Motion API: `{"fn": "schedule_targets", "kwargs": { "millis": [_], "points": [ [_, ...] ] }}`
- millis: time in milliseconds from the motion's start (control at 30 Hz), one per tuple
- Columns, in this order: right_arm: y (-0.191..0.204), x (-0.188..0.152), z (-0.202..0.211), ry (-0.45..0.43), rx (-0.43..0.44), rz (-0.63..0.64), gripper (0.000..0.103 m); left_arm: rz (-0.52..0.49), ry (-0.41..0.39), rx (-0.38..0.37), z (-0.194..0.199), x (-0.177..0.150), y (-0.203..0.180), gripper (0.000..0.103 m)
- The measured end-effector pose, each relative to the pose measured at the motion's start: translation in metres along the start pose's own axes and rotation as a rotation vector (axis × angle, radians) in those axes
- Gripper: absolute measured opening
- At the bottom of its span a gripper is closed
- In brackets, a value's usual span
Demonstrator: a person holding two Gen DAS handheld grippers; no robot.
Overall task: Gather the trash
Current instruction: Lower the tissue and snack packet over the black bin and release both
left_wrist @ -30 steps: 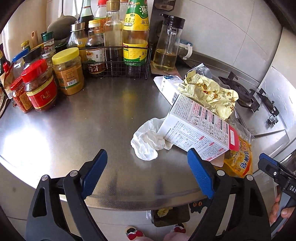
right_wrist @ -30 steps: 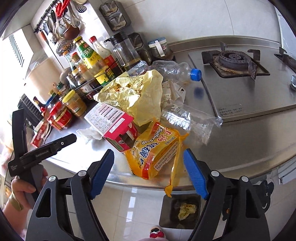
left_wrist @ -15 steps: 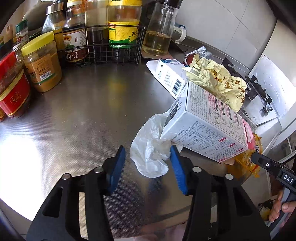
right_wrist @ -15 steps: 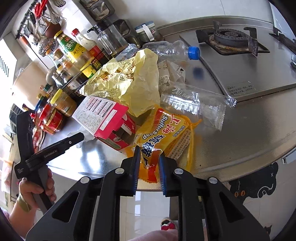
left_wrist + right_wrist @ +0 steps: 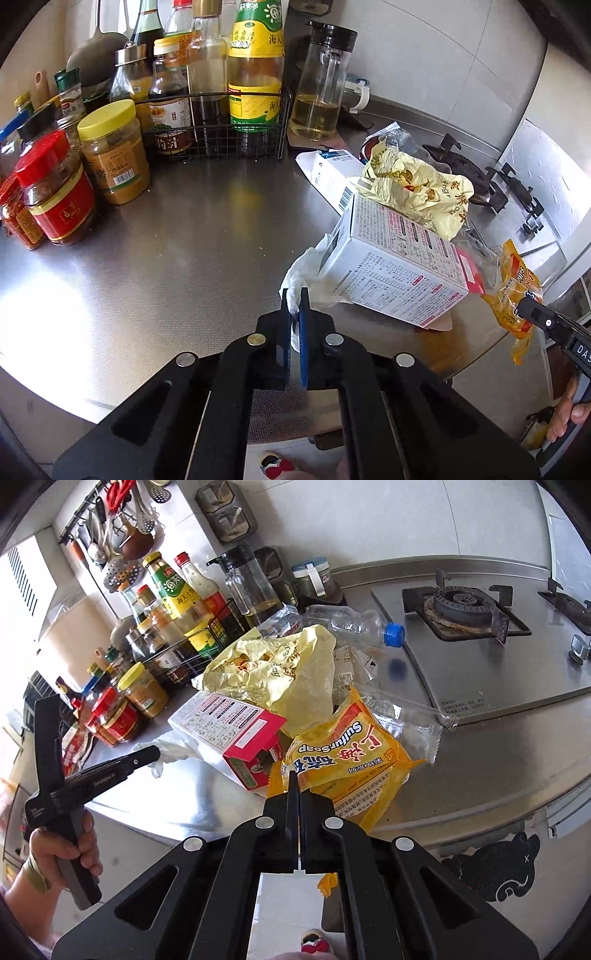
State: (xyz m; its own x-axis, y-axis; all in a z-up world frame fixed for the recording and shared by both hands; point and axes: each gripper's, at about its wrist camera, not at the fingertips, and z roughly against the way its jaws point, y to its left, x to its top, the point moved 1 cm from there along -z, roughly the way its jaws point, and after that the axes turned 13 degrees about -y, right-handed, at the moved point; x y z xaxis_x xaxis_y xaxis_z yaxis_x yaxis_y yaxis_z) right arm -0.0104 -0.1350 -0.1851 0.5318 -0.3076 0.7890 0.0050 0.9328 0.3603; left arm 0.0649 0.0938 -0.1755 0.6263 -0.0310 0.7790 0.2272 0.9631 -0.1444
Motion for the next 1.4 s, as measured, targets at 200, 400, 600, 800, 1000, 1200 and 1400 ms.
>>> {"fn": "schedule_targets", "kwargs": {
  "millis": [200,400,600,800,1000,1200,1400],
  "points": [
    [0.001,-0.009,0.016,0.002,0.002,-0.004,0.002,0.011,-0.075,0.087,0.034,-0.001,0.007,0.002],
    [0.001,-0.019,0.029,-0.002,0.012,-0.009,0.002,0.009,-0.145,0.147,0.054,0.010,0.009,0.002],
    [0.003,-0.025,0.041,-0.014,0.041,0.000,0.002,-0.034,-0.213,0.171,0.075,0.022,-0.008,0.002],
    [-0.002,-0.033,0.051,0.011,0.093,0.031,0.002,-0.003,-0.220,0.182,0.100,0.007,-0.023,0.002],
    [-0.016,-0.046,0.066,0.048,0.117,0.045,0.002,0.006,-0.178,0.149,0.121,-0.023,-0.055,0.002],
    [-0.034,-0.069,0.067,0.125,0.130,0.057,0.002,0.038,-0.093,0.127,0.123,-0.064,-0.080,0.002],
    [-0.053,-0.098,0.055,0.214,0.127,0.084,0.002,0.043,0.038,0.108,0.099,-0.112,-0.102,0.002]
  ]
}}
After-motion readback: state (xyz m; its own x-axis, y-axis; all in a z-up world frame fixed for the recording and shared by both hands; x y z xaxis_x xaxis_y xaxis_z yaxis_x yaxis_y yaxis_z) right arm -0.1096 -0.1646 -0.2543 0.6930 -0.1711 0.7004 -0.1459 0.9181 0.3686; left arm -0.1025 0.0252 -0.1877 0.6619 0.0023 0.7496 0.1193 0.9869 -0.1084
